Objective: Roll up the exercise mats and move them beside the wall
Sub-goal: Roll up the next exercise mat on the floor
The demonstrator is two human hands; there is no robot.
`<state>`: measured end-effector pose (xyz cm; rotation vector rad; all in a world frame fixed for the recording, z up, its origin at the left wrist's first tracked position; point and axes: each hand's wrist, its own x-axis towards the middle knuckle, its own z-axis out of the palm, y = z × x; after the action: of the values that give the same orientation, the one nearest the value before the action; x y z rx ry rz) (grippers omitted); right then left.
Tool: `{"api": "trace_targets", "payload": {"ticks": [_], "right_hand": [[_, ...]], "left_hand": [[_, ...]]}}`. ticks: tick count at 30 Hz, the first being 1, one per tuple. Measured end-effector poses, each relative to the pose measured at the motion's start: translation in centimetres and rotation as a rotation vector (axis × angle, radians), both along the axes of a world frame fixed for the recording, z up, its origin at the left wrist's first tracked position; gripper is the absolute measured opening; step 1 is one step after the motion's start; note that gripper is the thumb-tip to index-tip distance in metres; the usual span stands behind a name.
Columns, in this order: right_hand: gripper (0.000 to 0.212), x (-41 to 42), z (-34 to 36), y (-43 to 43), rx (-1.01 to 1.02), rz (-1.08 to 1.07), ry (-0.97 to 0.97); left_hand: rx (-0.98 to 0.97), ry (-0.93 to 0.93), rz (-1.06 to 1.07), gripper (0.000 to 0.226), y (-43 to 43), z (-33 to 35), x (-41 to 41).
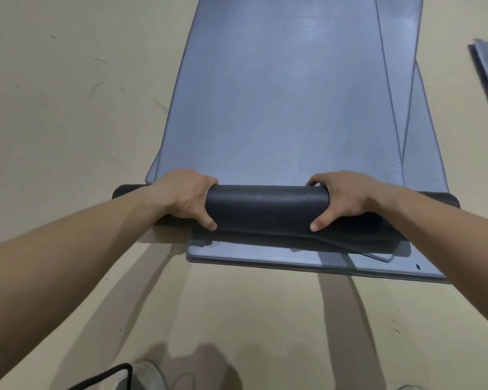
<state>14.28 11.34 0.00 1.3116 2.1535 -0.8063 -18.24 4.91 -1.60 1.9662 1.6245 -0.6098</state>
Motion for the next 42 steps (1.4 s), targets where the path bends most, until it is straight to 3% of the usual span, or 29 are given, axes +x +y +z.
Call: {"api": "trace_targets", "payload": {"ticks": [3,5,8,10,12,17,22,27,31,33,35,39,42], "right_hand": [[0.111,0.8,-1.0,-3.9,0.544,0.202,0.074],[0.122,0.8,-2.6,-6.9,0.66,0.263,0.056],[0.135,0.6,-4.8,-8.0,0.648,0.257,-0.021],[0.135,0.3,-4.9,-6.6,0.632,0.244,-0.026],[0.13,-0.3,-4.4,-4.4,0.568,0.238,-0.022],[0.131,-1.3,-3.4,0.0,0.316,0.211,-0.044],[0.122,-0.9,-4.7,-3.7,0.55,0.183,-0.118],[0.104,-0.4,-1.3,-2.2,0.271,0.224,-0.081],[0.101,-0.4,0.2,-1.3,0.063,0.191,-0.088],[0.104,-0.5,0.6,0.0,-0.027,0.12,-0.058],[0.115,-0.5,0.6,0.0,0.062,0.097,-0.057],[0.112,0.1,-2.3,-4.7,0.593,0.176,-0.045],[0.092,-0.1,-2.3,-3.5,0.598,0.181,-0.014]], "left_hand": [[-0.084,-0.033,0.012,0.076,1.8,0.0,-0.1],[-0.129,-0.03,0.032,0.078,2.2,-0.1,0.1],[-0.055,0.063,-0.034,0.086,1.6,0.2,0.4],[0.208,0.183,-0.188,0.106,0.1,0.0,0.9],[0.406,0.177,-0.252,0.114,-2.3,-0.8,1.9],[0.331,0.145,-0.171,0.141,-1.9,-3.5,2.9],[0.302,0.057,-0.162,0.122,0.3,-3.0,3.2],[0.13,0.055,-0.109,0.117,-1.2,-0.9,4.1],[0.377,0.121,-0.077,0.114,-5.8,-2.2,5.3],[0.346,0.051,-0.055,0.106,-4.3,-1.7,4.9],[0.245,-0.022,-0.02,0.099,-1.8,-0.6,4.3],[0.08,-0.067,0.01,0.095,1.6,0.1,3.8],[0.189,-0.027,0.041,0.099,0.5,-0.2,4.0]]}}
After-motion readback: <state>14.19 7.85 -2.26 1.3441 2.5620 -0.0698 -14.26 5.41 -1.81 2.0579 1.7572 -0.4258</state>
